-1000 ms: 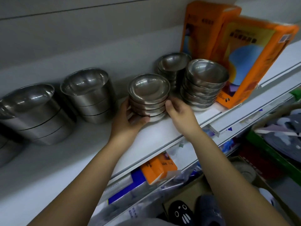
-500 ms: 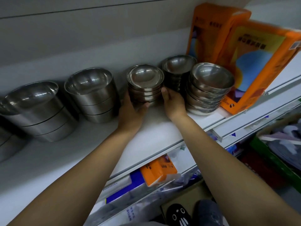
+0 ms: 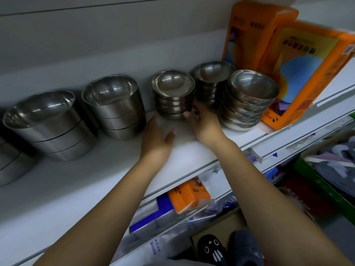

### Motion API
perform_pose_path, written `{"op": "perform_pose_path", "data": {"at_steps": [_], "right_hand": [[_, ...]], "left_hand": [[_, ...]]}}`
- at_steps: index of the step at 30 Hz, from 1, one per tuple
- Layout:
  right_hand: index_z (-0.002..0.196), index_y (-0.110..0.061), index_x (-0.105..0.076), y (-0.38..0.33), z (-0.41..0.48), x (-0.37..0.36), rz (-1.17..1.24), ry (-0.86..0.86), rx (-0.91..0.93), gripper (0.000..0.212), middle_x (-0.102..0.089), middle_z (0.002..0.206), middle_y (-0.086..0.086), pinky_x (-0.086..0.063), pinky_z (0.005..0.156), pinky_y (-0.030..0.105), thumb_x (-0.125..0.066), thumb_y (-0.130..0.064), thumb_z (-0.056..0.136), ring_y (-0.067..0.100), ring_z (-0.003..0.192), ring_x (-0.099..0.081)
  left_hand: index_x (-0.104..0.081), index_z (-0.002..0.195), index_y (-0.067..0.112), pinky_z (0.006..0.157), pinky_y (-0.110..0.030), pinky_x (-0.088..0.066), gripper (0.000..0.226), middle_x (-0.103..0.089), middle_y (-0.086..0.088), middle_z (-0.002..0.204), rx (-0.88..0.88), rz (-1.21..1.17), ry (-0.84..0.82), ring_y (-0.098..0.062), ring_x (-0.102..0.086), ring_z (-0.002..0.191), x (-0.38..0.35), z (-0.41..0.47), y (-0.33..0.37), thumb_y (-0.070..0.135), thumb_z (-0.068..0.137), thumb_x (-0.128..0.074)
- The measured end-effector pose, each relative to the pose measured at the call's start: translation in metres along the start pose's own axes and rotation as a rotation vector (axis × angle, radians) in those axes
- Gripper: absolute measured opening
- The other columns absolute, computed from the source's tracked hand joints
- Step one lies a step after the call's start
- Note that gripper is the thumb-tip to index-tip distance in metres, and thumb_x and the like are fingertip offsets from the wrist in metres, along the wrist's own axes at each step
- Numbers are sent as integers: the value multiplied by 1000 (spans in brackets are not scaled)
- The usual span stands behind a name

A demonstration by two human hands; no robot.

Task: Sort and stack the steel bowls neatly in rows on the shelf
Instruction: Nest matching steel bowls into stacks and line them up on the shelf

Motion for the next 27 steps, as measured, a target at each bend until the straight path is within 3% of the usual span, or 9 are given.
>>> {"op": "perform_pose_path", "data": {"at_steps": [3, 5, 8, 11, 17, 21, 27], "right_hand": [[133, -2, -59, -15, -27, 3, -64, 58, 84, 39, -67, 126, 19, -36, 79, 5, -66, -16, 97, 23, 111, -60], [132, -7, -62, -28, -46, 2, -68, 60, 63, 38, -68, 127, 14, -30, 74, -5, -67, -21, 97, 15, 109, -56], [139, -17, -58, -47, -74, -12, -70, 14, 27, 46, -61, 140, 2, -31, 92, 7, -63, -36, 98, 14, 128, -53], [142, -20, -56, -72, -101, -33, -57, 9, 46, 51, -57, 145, -3, -31, 103, 15, -63, -42, 97, 12, 134, -48], [139, -18, -59, -138, -138, -94, -74, -80, 131, 50, -60, 140, -1, -30, 100, 12, -64, -42, 96, 13, 132, -49], [137, -17, -61, -191, -165, -153, -63, -159, 194, 52, -61, 138, -1, -31, 99, 12, -65, -46, 94, 14, 131, -50], [136, -15, -60, -274, -225, -248, -23, -335, 325, 49, -60, 141, 0, -29, 99, 11, -66, -41, 95, 14, 133, -48]], "left_hand": [[-36, 156, 10, 116, -34, -36, 73, -41, -13, 159, -25, 93, -10, -28, -43, 143, 22, -25, -9, 29, 94, -71], [-44, 152, 11, 114, -36, -40, 68, -48, -12, 154, -58, 139, -15, -28, -47, 140, 41, -45, -11, 32, 94, -72], [-50, 147, 13, 105, -27, -39, 61, -55, -9, 148, -99, 194, -18, -26, -53, 134, 72, -73, -19, 35, 94, -71], [-54, 144, 14, 101, -23, -37, 58, -58, -7, 145, -112, 243, 19, -26, -55, 131, 112, -95, -35, 39, 94, -69], [-62, 135, 10, 99, -35, -45, 48, -65, -14, 134, -61, 299, 186, -36, -59, 122, 210, -133, -88, 35, 95, -69], [-60, 137, 9, 101, -34, -42, 49, -64, -12, 137, 4, 303, 295, -34, -56, 126, 278, -177, -125, 35, 96, -67], [-55, 143, 14, 113, -43, -38, 57, -57, -6, 147, 146, 368, 401, -28, -47, 139, 374, -258, -189, 44, 96, -65]]}}
Point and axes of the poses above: each hand's wrist, its own z-axis towards the middle knuckle, its own x-axis out of the back of the hand, y = z × x, the point moved 2 cm from there along z, towards the middle knuckle
